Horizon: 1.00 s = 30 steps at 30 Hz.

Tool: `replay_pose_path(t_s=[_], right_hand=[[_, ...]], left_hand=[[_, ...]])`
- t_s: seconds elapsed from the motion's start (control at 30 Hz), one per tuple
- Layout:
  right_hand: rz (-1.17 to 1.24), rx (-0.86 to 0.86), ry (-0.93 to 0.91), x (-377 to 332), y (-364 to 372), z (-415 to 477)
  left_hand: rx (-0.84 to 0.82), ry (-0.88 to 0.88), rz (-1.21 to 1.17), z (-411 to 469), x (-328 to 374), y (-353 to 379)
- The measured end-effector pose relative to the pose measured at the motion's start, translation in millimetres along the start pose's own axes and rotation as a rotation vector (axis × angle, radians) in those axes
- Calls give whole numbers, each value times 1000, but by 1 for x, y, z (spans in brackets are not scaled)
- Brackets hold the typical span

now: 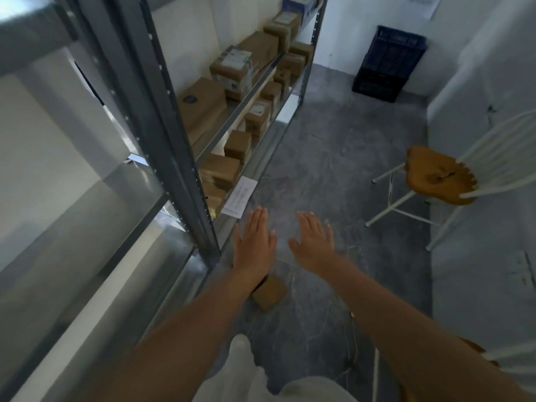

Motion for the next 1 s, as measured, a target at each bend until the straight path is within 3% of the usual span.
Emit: replay_pose_path(t_s=[0.47,1.0], right_hand=[[-132,-69,-86,-37,7,63],[-53,-216,-250,6,-20,167]], left_hand=[[16,-119,-15,42,-59,-6],[76,-331,56,104,-16,9]])
Point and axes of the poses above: each hand's wrist, its own z-axis towards the middle knuckle, its own y-axis out of the palm, x = y × z, the point moved 5 cm from there along z, towards the middle knuckle, and after that the axes turned 3 degrees about -x, right-handed, at the moved point
